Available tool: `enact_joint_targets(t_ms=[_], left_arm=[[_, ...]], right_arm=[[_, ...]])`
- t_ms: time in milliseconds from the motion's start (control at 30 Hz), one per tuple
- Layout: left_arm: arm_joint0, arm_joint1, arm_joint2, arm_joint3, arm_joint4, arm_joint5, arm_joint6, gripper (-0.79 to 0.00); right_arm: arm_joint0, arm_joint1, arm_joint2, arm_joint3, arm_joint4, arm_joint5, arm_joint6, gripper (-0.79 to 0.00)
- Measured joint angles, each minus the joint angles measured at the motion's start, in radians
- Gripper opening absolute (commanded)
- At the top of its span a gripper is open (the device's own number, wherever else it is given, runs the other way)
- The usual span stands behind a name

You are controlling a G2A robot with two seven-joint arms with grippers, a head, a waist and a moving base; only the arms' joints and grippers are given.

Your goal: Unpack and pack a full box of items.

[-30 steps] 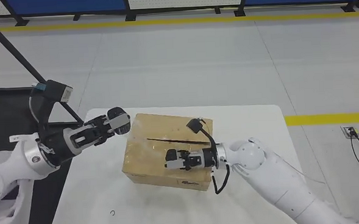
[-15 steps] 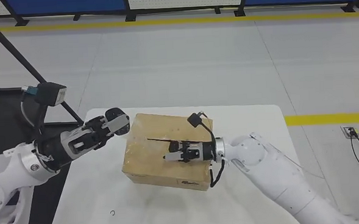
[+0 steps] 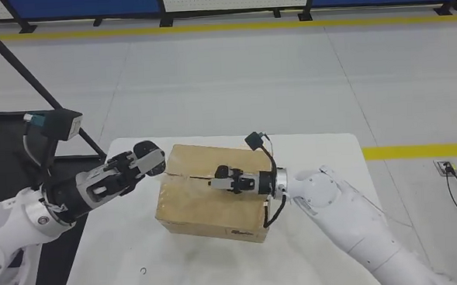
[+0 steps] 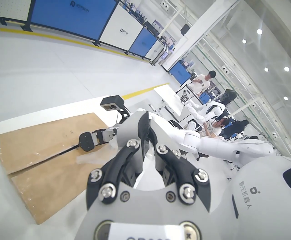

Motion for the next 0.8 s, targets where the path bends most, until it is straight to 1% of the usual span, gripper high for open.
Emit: enact_joint_targets(t_ms=[67, 233, 267, 333, 467, 500, 567, 633, 700, 767, 800], left_arm=[[0.009, 0.001, -0.008, -0.001, -0.003, 0.004, 0.012, -0.785], [0.035, 0.003, -0.029, -0.005, -0.016, -0.001, 0.032, -0.785], [0.039, 0.004, -0.033, -0.006, -0.018, -0.001, 0.035, -0.785], [0.048, 0.005, -0.04, -0.008, -0.023, -0.001, 0.042, -0.785], [0.065, 0.005, -0.051, -0.012, -0.039, 0.013, 0.067, -0.785], [0.071, 0.005, -0.052, -0.014, -0.046, 0.022, 0.078, -0.785], [0.078, 0.005, -0.054, -0.017, -0.059, 0.041, 0.092, -0.785], [0.082, 0.005, -0.054, -0.021, -0.076, 0.066, 0.103, -0.785], [0.08, 0.005, -0.053, -0.025, -0.093, 0.091, 0.113, -0.785], [0.075, 0.005, -0.049, -0.028, -0.111, 0.113, 0.124, -0.785], [0.071, 0.004, -0.045, -0.028, -0.126, 0.127, 0.13, -0.785]], right_arm=[[-0.008, 0.004, 0.017, -0.006, -0.003, -0.005, 0.0, 0.0], [-0.026, 0.016, 0.052, -0.042, -0.001, -0.007, 0.053, 0.0], [-0.027, 0.017, 0.053, -0.054, -0.013, -0.025, 0.066, 0.0], [-0.032, 0.02, 0.062, -0.081, -0.065, -0.098, 0.064, 0.0], [-0.069, 0.026, 0.089, -0.145, -0.253, -0.281, -0.042, 0.0], [-0.084, 0.028, 0.104, -0.168, -0.321, -0.331, -0.083, 0.0], [-0.114, 0.031, 0.13, -0.208, -0.432, -0.377, -0.15, 0.0], [-0.152, 0.032, 0.165, -0.263, -0.579, -0.369, -0.239, 0.0], [-0.198, 0.03, 0.185, -0.312, -0.708, -0.326, -0.335, 0.0], [-0.213, 0.029, 0.189, -0.322, -0.76, -0.308, -0.386, 0.0], [-0.211, 0.029, 0.189, -0.322, -0.758, -0.31, -0.385, 0.0]])
